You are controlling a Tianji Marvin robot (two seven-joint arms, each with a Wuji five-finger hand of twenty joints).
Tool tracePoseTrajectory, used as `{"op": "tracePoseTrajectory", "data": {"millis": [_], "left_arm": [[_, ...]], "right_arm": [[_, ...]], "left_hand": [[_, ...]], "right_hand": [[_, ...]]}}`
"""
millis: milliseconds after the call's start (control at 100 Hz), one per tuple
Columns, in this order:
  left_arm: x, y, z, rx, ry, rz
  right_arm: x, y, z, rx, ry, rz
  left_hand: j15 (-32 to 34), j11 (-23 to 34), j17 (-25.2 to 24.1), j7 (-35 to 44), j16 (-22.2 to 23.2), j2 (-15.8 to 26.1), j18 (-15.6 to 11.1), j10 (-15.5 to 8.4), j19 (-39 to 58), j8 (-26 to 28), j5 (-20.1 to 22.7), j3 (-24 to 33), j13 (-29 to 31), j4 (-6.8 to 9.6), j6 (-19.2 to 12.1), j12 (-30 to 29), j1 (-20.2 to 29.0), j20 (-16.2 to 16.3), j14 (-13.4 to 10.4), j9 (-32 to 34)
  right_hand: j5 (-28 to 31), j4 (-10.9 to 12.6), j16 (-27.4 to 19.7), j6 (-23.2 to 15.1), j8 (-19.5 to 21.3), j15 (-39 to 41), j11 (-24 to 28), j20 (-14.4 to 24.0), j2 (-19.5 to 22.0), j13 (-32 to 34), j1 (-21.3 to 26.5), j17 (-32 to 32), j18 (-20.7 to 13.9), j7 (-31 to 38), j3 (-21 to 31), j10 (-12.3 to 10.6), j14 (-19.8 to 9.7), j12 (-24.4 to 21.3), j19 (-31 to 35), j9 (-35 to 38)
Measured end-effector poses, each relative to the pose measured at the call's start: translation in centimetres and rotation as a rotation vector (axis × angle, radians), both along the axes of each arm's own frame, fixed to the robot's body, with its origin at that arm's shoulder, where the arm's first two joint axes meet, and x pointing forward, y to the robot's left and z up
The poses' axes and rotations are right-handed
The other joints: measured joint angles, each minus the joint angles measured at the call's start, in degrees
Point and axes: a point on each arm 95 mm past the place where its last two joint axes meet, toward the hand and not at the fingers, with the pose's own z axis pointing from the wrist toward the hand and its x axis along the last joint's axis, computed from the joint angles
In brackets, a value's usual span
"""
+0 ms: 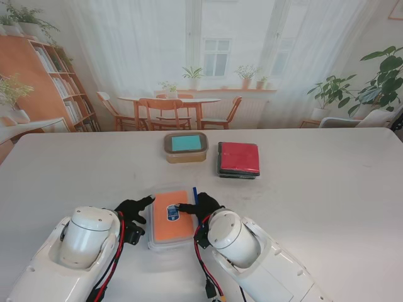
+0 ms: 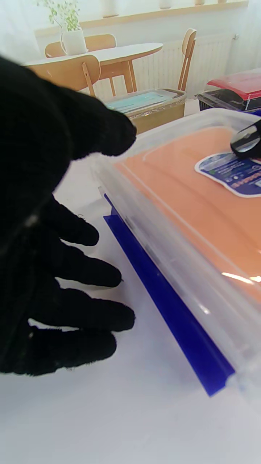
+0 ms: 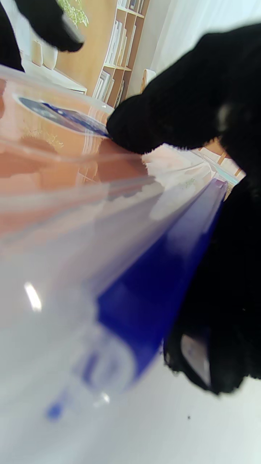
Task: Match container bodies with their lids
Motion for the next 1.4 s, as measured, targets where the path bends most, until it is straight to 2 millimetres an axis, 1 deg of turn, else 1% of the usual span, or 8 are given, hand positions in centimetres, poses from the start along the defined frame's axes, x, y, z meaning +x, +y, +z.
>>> {"op": "tracePoseTrajectory", "data": {"millis": [130,230,280,400,510,810,1030,1400], "left_arm": [[0.4,-0.4,-0.1,-0.042,0.010,0.014],[0.4,-1.3,-0.3,-0.037,0.030,0.053],[0.6,-1.3,-0.2,-0.037,0.048,0.069],[1.1,-0.5,-0.4,-0.177,0.135,0.067],[1.3,-0.6,-0.3,-0.151,0.136,0.033],[1.1,-0.6,-0.2,-0.141,0.133,0.053],[1.0,-0.4,-0.2,-0.140,0.126,0.104],[0.9,-0.5,-0.3,-0.169,0.130,0.164]], "right_arm": [[-0.1,0.0,0.0,-0.002,-0.002,-0.002],[-0.1,0.0,0.0,-0.002,-0.004,-0.004],[-0.1,0.0,0.0,-0.002,-0.005,-0.005],[0.0,-0.1,0.0,-0.002,-0.006,-0.007],[0.0,-0.1,0.0,-0.002,-0.007,-0.009],[0.0,-0.1,-0.1,0.001,-0.008,-0.009],[0.0,0.0,-0.1,0.003,-0.006,-0.008],[0.1,0.1,-0.1,0.007,-0.005,-0.006]], "left_hand": [[0.01,0.61,-1.18,-3.34,0.73,0.00,-1.16,-0.17,-0.01,1.47,-1.07,0.02,-1.35,0.02,0.00,1.29,-0.56,-0.14,-1.14,-2.03],[2.35,2.95,-1.10,-4.23,2.32,-0.17,-2.77,-3.45,2.81,2.16,-1.52,-0.12,-1.23,0.09,0.02,3.39,-1.12,0.75,-3.03,-2.00],[1.57,3.20,-1.53,-4.96,2.60,-0.07,-3.44,-4.10,2.47,2.74,-1.60,-0.04,-1.33,0.09,0.04,3.47,-1.12,0.17,-3.30,-2.04],[-0.34,3.16,-1.82,-6.31,2.01,-0.07,-3.64,-4.42,1.39,3.58,-1.60,-0.04,-1.96,0.10,0.04,4.69,-1.12,-0.52,-3.19,-2.10],[0.07,3.50,-1.79,-7.43,2.14,-0.07,-3.79,-4.68,1.55,4.10,-1.60,-0.03,-1.90,0.10,0.04,4.97,-1.18,-0.23,-3.29,-2.08],[0.27,3.61,-1.98,-9.51,2.18,-0.05,-4.32,-4.72,1.72,5.59,-1.64,0.00,-1.89,0.11,0.04,4.98,-1.78,-0.22,-3.57,-1.94],[0.57,4.24,-2.00,-12.96,2.25,-0.05,-4.48,-4.74,0.79,6.27,-1.68,0.00,-3.07,0.11,0.04,5.01,-1.78,-0.34,-3.62,-3.87],[1.06,4.42,-1.90,-13.08,2.33,-0.05,-5.30,-4.78,0.64,6.27,-1.68,0.00,-3.97,0.11,-0.55,5.29,-1.78,-0.63,-3.65,-4.23]], "right_hand": [[-0.59,0.00,0.00,-0.04,0.00,0.00,0.03,0.00,-0.03,0.00,0.00,0.00,0.00,-0.02,0.16,0.02,0.00,0.00,0.00,-0.24],[-0.59,0.00,0.00,-0.05,0.00,0.00,0.07,0.00,-0.09,0.00,0.00,0.00,0.00,-0.02,0.17,0.20,0.00,0.00,0.00,-0.79],[-0.59,0.00,0.00,-0.05,0.00,0.00,0.08,0.00,-0.19,0.00,0.00,0.00,0.00,-0.02,0.18,0.20,0.00,0.00,0.00,-0.79],[-0.59,0.00,0.70,-0.05,0.00,0.01,0.08,0.00,-0.22,0.00,0.00,0.00,0.00,-0.02,0.20,0.21,0.00,0.00,0.00,-0.79],[-0.59,0.00,0.94,-0.06,0.00,0.06,0.08,0.01,-0.27,0.00,0.00,0.00,0.00,-0.02,0.20,0.21,0.00,0.00,0.00,-0.79],[-0.59,0.00,1.32,-0.05,0.00,0.10,0.08,0.01,-0.35,0.00,0.00,0.00,0.00,-0.02,0.21,0.21,0.00,0.00,0.00,-0.79],[-0.59,0.00,1.35,-0.06,0.00,0.11,0.09,0.01,-0.36,0.00,0.00,0.00,0.00,-0.03,0.21,0.21,0.00,0.00,0.00,-0.79],[-0.59,0.00,1.35,-0.06,0.00,0.12,0.09,0.01,-0.36,0.00,0.00,0.00,-0.02,-0.10,0.32,0.22,-0.03,0.00,0.00,-0.79]]}}
